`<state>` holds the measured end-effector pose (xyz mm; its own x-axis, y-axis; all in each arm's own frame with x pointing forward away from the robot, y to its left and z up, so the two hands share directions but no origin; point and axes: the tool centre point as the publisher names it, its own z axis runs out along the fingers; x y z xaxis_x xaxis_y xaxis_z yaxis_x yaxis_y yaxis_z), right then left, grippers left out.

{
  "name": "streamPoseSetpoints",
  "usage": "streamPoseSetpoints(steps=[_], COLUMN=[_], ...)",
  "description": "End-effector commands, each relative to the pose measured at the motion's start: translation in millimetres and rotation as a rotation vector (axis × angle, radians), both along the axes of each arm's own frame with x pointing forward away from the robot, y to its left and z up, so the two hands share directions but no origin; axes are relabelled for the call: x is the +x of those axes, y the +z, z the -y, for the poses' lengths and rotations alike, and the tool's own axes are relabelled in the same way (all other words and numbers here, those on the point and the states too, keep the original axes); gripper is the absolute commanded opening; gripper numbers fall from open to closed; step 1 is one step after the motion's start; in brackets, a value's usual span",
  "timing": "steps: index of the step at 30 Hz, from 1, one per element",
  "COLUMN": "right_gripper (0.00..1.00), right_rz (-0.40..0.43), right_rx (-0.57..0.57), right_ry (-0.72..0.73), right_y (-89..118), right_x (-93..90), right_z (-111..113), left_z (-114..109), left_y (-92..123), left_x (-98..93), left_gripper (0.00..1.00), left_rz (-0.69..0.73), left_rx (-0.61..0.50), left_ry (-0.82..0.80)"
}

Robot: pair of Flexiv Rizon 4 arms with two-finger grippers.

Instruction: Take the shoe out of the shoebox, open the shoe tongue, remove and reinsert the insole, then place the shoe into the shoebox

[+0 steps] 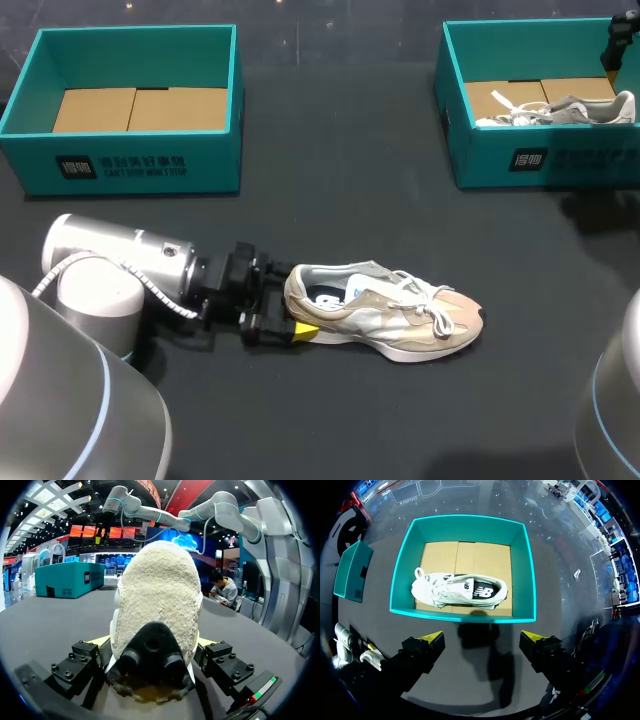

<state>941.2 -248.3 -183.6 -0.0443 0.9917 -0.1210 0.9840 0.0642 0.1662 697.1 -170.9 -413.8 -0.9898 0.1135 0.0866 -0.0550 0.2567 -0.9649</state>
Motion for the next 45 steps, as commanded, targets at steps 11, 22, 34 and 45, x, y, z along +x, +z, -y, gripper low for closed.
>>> streamPoseSetpoints(steps=[11, 22, 34, 45], right_gripper=[1.00, 1.00, 1.00, 1.00], right_rz=[0.001, 0.001, 0.001, 0.001], right_rx=[-0.001, -0.001, -0.001, -0.001], right_ry=[-0.001, -0.001, -0.001, -0.001], right_y=[0, 0, 0, 0], right_x=[-0.8, -0.8, -0.8, -0.8], right_z=[0, 0, 0, 0], left_z=[13, 17, 14, 13], left_y=[-2, -6, -4, -6], left_x=[-1.0, -2.3, -3.0, -1.8], left_gripper=[1.00, 0.00, 0.00, 0.00], left_rz=[-0.003, 0.006, 0.019, 0.009], left_rx=[-0.009, 0.010, 0.004, 0.006], left_ry=[-0.010, 0.018, 0.037, 0.063])
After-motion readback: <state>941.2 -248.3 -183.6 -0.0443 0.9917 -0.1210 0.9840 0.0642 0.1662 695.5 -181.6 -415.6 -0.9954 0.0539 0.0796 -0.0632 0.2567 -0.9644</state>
